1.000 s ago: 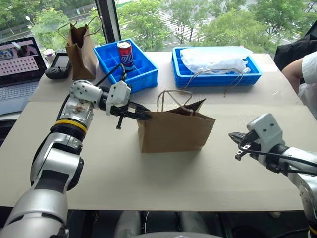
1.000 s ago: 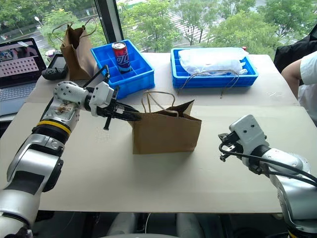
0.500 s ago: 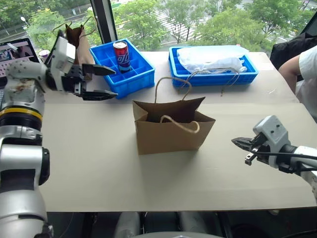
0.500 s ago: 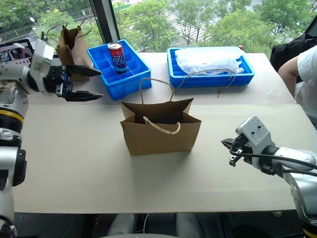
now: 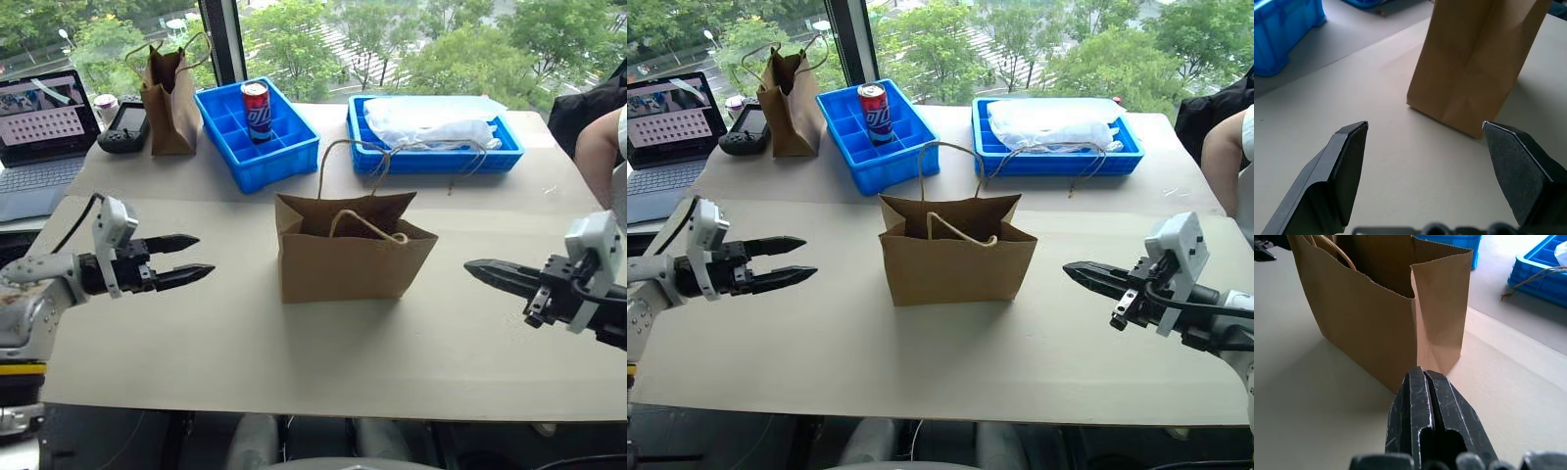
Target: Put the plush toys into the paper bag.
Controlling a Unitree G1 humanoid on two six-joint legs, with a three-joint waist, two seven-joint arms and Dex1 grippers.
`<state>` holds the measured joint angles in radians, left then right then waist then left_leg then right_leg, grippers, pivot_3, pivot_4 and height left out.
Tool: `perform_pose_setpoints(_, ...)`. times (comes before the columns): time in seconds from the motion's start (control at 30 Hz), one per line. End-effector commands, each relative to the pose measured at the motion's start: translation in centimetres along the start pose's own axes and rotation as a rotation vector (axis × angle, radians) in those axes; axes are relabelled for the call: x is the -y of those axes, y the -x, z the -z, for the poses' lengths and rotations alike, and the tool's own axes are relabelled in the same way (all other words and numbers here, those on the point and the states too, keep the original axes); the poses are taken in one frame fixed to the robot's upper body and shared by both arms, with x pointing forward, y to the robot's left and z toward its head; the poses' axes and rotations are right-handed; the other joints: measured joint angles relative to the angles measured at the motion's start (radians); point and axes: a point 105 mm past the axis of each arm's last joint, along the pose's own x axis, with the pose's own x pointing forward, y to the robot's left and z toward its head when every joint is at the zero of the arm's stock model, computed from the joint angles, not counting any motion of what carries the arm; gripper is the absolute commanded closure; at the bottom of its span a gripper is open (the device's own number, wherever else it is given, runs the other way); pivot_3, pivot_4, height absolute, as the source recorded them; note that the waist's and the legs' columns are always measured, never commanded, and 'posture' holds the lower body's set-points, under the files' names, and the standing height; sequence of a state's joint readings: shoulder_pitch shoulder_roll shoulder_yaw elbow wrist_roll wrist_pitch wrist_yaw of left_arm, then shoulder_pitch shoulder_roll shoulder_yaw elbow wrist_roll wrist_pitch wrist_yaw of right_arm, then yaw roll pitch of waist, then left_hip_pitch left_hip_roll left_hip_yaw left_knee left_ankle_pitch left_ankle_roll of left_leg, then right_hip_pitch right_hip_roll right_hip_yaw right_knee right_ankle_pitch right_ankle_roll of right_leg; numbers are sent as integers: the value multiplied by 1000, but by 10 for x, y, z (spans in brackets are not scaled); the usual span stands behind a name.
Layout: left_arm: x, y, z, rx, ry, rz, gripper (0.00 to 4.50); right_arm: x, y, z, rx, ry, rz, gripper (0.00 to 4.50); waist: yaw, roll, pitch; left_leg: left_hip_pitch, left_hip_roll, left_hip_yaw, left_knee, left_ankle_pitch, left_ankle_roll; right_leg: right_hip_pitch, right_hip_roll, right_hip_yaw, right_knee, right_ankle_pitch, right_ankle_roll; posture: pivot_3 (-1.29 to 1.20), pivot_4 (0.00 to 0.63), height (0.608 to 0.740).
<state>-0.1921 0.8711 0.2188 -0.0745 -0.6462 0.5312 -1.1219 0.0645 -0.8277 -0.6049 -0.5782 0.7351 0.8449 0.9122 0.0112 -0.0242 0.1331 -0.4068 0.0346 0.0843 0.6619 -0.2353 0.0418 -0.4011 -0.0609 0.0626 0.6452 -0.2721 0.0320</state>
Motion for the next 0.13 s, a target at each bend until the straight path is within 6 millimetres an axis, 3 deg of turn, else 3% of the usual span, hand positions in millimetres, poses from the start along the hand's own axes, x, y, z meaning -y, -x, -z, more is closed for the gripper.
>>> perform_pose_setpoints(0.03,1,-6,-24,51,-100,-37,452,0,0,-10,66,47,38,4500,-1,0,0,1,0,0,0,1,0,0,1,0,1,0,-1,0,150,724)
perform_pose_setpoints(0.13,2,-12,-26,37,-120,22,452,-2,-3,-7,69,49,46,4500,-3,0,0,3,0,1,0,2,0,1,2,0,1,1,-2,0,150,724)
